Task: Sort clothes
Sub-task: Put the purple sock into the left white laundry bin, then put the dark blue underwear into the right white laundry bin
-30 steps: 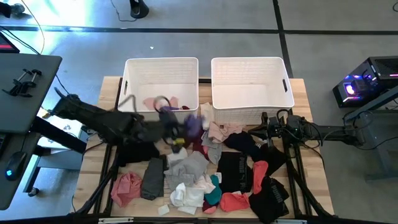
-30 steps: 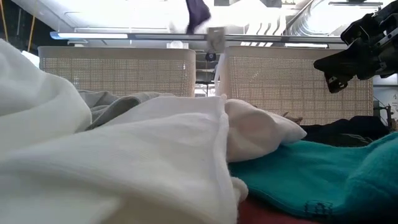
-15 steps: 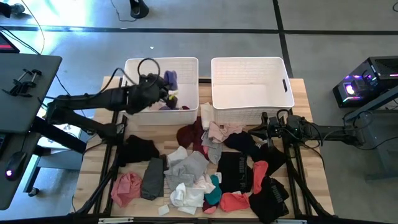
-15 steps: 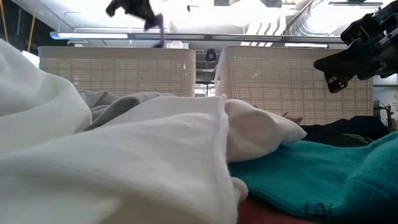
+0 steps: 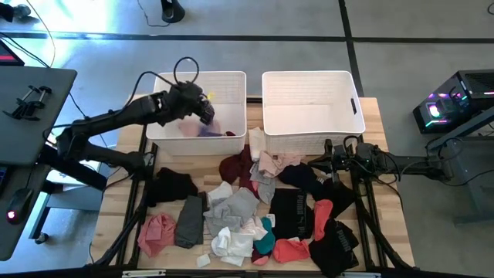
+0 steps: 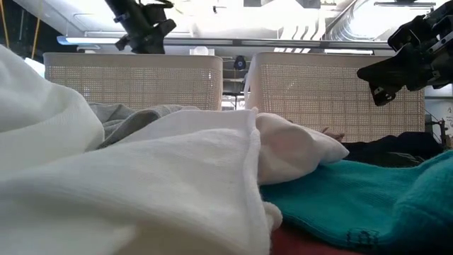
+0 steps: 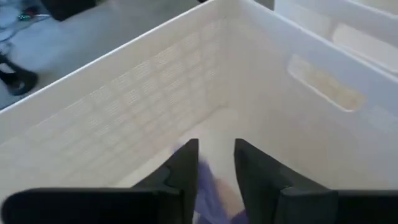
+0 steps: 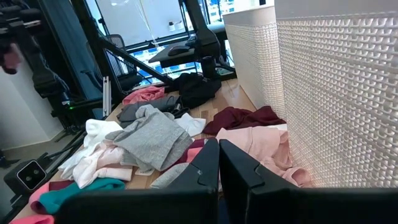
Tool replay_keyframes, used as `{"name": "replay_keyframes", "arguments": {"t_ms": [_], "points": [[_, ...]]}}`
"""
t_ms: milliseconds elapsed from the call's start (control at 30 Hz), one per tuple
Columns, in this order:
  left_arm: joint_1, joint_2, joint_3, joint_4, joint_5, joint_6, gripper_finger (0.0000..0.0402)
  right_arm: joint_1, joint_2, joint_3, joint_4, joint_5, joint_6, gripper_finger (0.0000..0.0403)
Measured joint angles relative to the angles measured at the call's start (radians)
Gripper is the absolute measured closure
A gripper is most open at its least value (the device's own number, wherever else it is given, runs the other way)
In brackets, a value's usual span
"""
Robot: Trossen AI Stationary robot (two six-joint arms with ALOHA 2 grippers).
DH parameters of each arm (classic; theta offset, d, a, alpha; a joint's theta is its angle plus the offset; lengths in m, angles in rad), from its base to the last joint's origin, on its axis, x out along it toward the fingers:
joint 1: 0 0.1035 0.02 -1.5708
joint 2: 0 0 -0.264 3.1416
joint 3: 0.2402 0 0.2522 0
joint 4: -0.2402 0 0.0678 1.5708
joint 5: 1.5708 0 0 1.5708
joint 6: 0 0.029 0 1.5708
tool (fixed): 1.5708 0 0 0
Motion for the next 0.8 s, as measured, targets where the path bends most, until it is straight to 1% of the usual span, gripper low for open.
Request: {"name": "replay_keyframes", "arguments": {"t_ms": [100, 167, 267, 333, 433, 533, 600, 667, 800], "points": [[0.027, -0.013, 0.0, 0.027, 0.097, 0.023, 0.028, 0.0, 0.0, 0.0, 0.0, 0.0, 0.0, 0.0402], [0.034, -0.028, 0.003, 0.049, 0.191, 0.038, 0.027, 0.0, 0.0, 0.0, 0.0, 0.0, -0.002, 0.0402], [0.022, -0.071, 0.012, 0.105, 0.341, 0.045, 0.0266, 0.0, 0.0, 0.0, -0.001, 0.006, -0.047, 0.0402], [0.003, -0.101, 0.012, 0.169, 0.416, 0.046, 0.0266, 0.0, 0.0, 0.0, -0.001, 0.006, -0.072, 0.0402], [-0.032, -0.137, 0.012, 0.288, 0.476, 0.046, 0.027, 0.0, 0.0, 0.0, -0.001, 0.007, -0.074, 0.0402], [-0.053, -0.163, 0.012, 0.396, 0.478, 0.047, 0.027, 0.0, 0.0, 0.0, 0.016, 0.002, -0.048, 0.0402], [-0.06, -0.171, 0.013, 0.45, 0.476, 0.046, 0.027, 0.0, 0.0, 0.0, 0.044, -0.013, 0.029, 0.0402], [-0.065, -0.173, 0.013, 0.485, 0.474, 0.031, 0.027, 0.0, 0.0, 0.0, 0.096, -0.03, 0.174, 0.0402], [-0.069, -0.175, 0.013, 0.503, 0.473, -0.04, 0.027, -0.001, 0.0, 0.001, 0.213, -0.037, 0.636, 0.0402]]}}
